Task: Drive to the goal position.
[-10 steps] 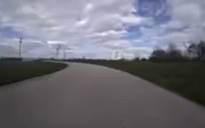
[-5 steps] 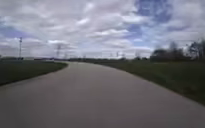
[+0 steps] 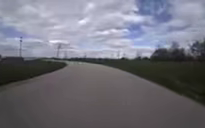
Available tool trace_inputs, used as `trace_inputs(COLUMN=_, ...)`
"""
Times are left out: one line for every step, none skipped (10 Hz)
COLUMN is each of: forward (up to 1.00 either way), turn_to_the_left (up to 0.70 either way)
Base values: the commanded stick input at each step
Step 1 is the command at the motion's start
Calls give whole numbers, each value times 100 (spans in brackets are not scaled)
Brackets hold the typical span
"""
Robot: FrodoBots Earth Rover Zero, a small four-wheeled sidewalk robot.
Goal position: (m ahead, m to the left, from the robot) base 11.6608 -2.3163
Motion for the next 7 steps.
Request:
trace_inputs(forward=100, turn_to_the_left=2)
trace_inputs(forward=100, turn_to_the_left=2)
trace_inputs(forward=100, turn_to_the_left=2)
trace_inputs(forward=100, turn_to_the_left=2)
trace_inputs(forward=100, turn_to_the_left=3)
trace_inputs(forward=100, turn_to_the_left=2)
trace_inputs(forward=100, turn_to_the_left=2)
